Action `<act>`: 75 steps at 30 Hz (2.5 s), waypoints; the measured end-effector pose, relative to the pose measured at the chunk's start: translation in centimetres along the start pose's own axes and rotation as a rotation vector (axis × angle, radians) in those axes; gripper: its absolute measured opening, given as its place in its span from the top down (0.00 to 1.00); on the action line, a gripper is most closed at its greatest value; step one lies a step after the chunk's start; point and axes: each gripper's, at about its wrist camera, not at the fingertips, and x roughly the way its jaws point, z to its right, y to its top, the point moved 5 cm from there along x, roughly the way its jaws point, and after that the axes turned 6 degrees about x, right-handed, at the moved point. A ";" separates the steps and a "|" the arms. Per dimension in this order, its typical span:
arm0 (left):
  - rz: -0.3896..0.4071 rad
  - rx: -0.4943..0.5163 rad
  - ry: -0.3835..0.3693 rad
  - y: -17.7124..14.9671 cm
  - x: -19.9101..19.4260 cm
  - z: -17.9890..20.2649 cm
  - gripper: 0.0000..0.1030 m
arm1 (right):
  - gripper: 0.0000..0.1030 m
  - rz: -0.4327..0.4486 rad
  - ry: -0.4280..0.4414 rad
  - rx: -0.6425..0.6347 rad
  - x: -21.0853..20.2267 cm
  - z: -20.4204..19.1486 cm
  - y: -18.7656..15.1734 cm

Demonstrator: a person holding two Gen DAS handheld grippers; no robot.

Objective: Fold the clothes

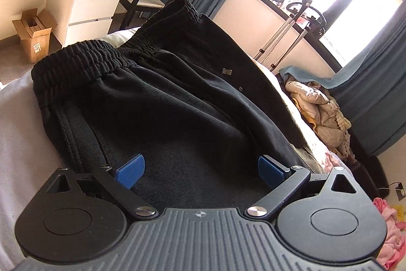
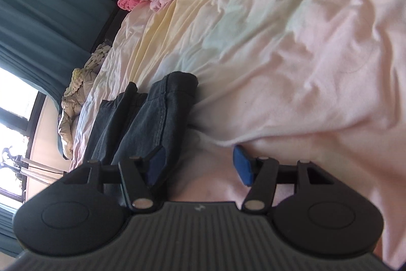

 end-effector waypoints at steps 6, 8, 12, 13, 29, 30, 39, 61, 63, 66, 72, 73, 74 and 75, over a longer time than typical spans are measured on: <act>-0.016 -0.009 0.005 -0.3 0.6 -0.1 0.06 | 0.35 -0.021 0.033 0.034 0.5 0.2 0.1; -0.025 -0.019 0.000 -0.3 0.8 -0.1 0.06 | 0.35 -0.058 0.078 0.044 1.0 -0.2 -0.2; -0.032 -0.035 0.002 -0.4 1.0 -0.4 0.06 | 0.38 -0.130 0.170 0.072 2.0 -1.3 -1.1; -0.035 -0.042 0.000 -0.4 1.0 -0.5 0.06 | 0.38 -0.133 0.172 0.069 2.4 -1.6 -1.1; 0.017 -0.173 0.000 0.3 -0.5 -2.8 0.06 | 0.96 0.182 0.323 -0.247 -1.2 -9.0 1.5; 0.022 -0.192 0.002 0.4 -0.7 -3.2 0.06 | 0.96 0.181 0.293 -0.217 -0.8 -8.2 1.8; 0.161 -0.358 0.113 1.4 -4.3 -6.8 0.06 | 0.92 -0.060 0.098 0.036 5.0 -1.3 2.7; -0.038 -0.708 -0.065 0.4 1.0 -11.4 0.17 | 0.65 -0.015 0.118 -0.143 5.3 -3.8 1.3; -0.048 -0.719 -0.164 0.7 1.5 -11.1 0.18 | 0.65 0.014 0.094 -0.162 5.4 -4.1 0.8; -0.059 -0.708 -0.178 0.7 2.0 -11.0 0.27 | 0.65 0.012 0.082 -0.121 6.0 -3.9 -0.2; -0.106 -0.675 -0.155 0.1 3.4 -10.4 0.34 | 0.65 0.059 0.112 -0.025 5.5 -3.8 -0.6; -0.114 -0.664 -0.150 0.0 3.7 -10.1 0.34 | 0.65 0.060 0.121 -0.010 5.4 -3.8 -0.7; -0.119 -0.653 -0.142 -0.1 3.9 -9.9 0.34 | 0.65 0.061 0.125 -0.003 5.4 -3.8 -0.8; -0.125 -0.643 -0.133 -0.1 4.2 -9.6 0.34 | 0.65 0.058 0.125 0.001 5.5 -3.8 -0.8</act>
